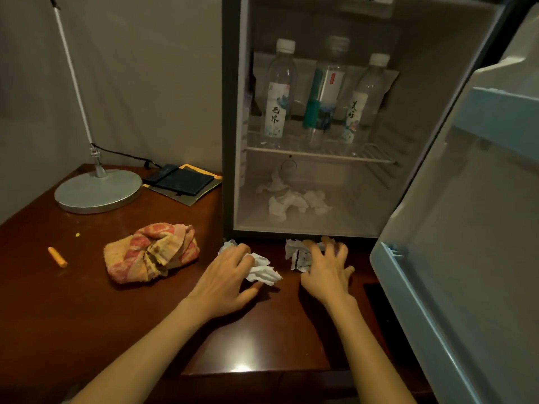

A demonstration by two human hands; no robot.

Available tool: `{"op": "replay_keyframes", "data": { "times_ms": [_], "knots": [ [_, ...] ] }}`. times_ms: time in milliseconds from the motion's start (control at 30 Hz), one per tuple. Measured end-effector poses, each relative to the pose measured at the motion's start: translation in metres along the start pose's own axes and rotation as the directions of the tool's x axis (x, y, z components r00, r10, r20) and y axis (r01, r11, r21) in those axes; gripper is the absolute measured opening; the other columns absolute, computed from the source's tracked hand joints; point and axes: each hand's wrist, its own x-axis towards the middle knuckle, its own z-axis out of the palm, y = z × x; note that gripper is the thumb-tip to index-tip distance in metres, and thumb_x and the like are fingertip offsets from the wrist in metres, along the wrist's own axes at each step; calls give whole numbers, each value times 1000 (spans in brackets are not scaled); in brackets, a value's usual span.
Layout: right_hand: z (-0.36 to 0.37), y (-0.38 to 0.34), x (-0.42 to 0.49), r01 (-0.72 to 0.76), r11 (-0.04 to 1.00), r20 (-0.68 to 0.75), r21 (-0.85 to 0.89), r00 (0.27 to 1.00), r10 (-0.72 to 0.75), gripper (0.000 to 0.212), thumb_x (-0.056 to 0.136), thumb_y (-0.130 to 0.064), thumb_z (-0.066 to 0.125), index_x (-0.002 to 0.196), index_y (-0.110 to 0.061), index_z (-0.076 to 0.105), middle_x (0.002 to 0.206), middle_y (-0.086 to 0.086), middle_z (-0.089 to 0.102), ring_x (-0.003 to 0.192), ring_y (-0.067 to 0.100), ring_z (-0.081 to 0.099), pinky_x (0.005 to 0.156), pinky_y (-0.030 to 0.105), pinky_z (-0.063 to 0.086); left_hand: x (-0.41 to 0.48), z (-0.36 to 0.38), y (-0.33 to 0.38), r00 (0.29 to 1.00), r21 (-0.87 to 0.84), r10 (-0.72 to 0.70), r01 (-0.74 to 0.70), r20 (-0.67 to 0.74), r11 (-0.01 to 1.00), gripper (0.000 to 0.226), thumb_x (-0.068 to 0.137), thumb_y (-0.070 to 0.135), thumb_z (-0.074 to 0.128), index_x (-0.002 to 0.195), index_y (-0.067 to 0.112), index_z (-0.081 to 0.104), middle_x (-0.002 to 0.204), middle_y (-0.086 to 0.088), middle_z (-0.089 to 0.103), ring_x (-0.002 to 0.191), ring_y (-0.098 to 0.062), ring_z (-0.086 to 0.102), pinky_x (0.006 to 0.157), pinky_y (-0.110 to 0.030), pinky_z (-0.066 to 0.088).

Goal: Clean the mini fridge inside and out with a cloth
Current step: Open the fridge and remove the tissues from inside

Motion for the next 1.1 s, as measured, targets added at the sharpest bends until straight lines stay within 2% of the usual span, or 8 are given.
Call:
{"op": "replay_keyframes", "data": {
  "times_ms": [167,267,400,533,733,1100],
  "knots": [
    [5,1,22,-22,998,123,58,992,15,55,81,-30,52,135,-35,41,147,10,26,135,38,12,104,59,27,15,12,-4,1000,3,9,-9,2,1000,33,81,48,55,94,17,57,100,1,53,84,-12,50,68,-20,43],
    [6,-3,30,-13,1000,110,22,994,10,40,82,-36,49,121,-29,53,133,13,39,124,40,30,97,52,35,23,18,-3,1000,-1,16,-16,-1,1000,32,79,46,56,91,16,57,98,-1,55,83,-14,52,71,-18,38],
    [9,-5,33,46,998,24,-32,999,-45,37,86,-28,50,122,-19,55,121,17,48,109,37,45,85,37,42,27,23,-2,999,-6,37,-37,13,999,33,79,46,58,92,15,56,100,-3,56,86,-16,53,72,-21,40],
    [5,-4,32,31,998,-11,52,999,-30,33,88,-21,54,121,-16,58,116,18,47,105,35,50,75,30,45,33,17,-4,999,2,27,-27,36,1000,33,80,47,56,93,16,57,101,-3,57,86,-17,55,69,-24,47],
    [5,0,31,48,988,-69,147,997,-39,30,85,-9,54,114,-9,62,111,16,50,97,32,55,73,30,48,40,8,-5,1000,-11,26,-26,3,1000,33,80,45,57,93,15,56,103,-5,57,87,-18,56,72,-27,48],
    [5,12,8,21,971,-146,237,989,14,32,86,-4,53,116,-7,62,117,16,50,105,33,52,84,33,44,23,10,1,999,-21,-9,9,42,1000,30,79,44,59,88,15,56,97,-1,55,84,-14,51,73,-15,32]
  ]
}}
